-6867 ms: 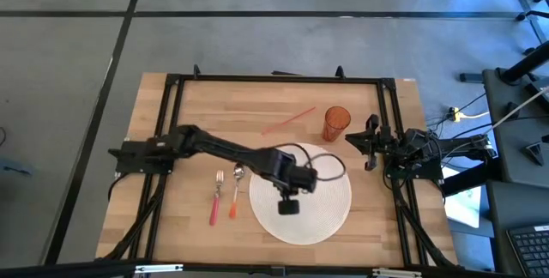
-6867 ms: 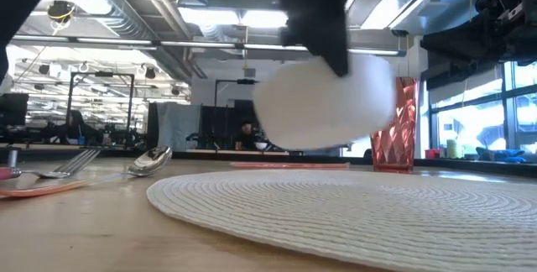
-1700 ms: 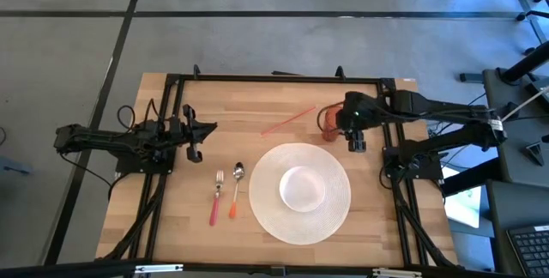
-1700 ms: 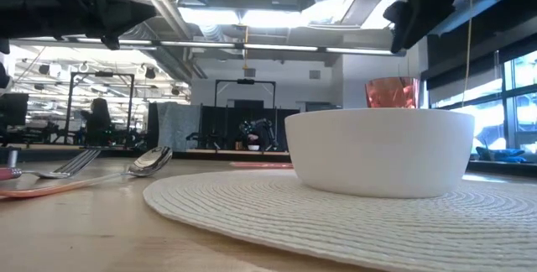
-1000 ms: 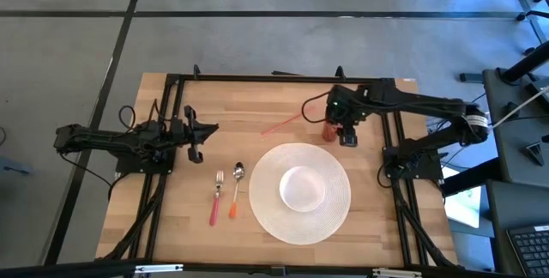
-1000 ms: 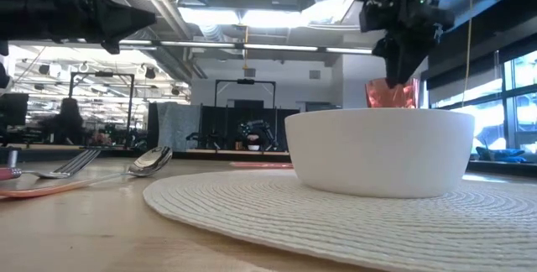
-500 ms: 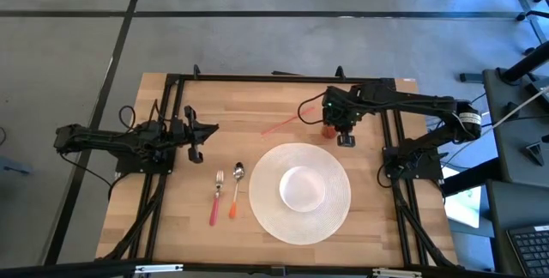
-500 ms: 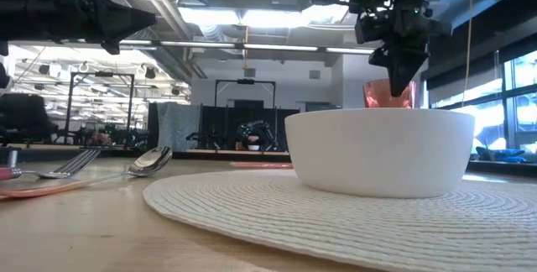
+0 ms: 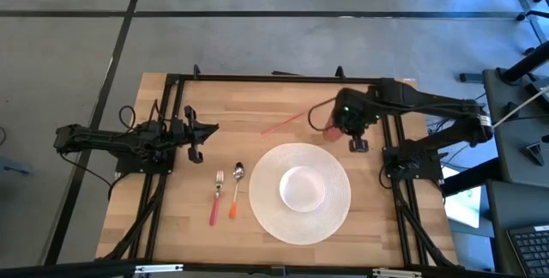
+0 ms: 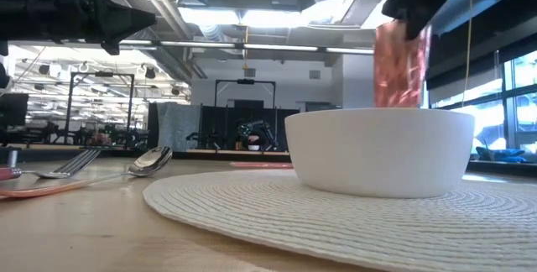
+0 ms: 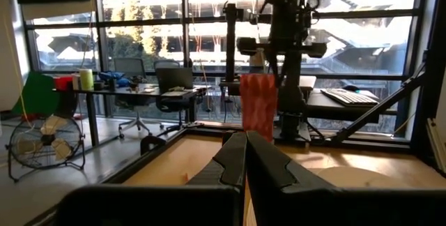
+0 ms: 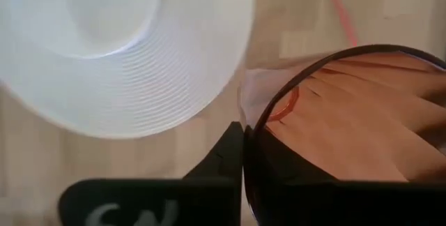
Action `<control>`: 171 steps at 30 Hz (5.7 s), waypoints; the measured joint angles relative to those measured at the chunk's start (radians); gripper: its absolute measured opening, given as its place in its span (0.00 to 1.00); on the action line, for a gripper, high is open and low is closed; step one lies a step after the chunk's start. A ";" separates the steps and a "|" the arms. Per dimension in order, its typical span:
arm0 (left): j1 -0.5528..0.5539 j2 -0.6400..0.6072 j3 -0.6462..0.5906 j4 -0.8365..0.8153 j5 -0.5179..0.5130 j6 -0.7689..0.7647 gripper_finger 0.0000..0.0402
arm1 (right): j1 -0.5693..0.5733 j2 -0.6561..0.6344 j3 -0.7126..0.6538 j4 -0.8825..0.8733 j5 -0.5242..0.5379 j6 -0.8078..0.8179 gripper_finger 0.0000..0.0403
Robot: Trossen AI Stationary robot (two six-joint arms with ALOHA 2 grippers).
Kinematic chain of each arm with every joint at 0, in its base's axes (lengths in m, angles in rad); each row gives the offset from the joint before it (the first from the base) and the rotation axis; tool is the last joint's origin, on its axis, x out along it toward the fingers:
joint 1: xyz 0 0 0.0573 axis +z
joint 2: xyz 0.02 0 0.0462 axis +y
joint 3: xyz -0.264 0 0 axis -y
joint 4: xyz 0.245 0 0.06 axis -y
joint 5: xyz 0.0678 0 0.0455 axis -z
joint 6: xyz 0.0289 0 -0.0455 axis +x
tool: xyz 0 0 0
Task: Pick & Place Utensil
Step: Put the orange cup on the white mat to the top right of the white bowl, then put the orange straw into the orange cup on the white mat
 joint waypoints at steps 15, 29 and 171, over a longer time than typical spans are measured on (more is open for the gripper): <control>0.000 0.000 0.000 -0.001 -0.025 0.001 0.01 | 0.287 -0.009 -0.146 0.071 -0.002 0.252 0.03; 0.000 0.000 0.000 0.000 -0.025 0.000 0.01 | 0.397 0.039 -0.152 0.130 0.011 0.338 0.02; 0.287 1.866 1.426 -1.094 0.230 -0.155 0.01 | 0.381 -1.256 -1.328 1.530 0.107 0.099 0.07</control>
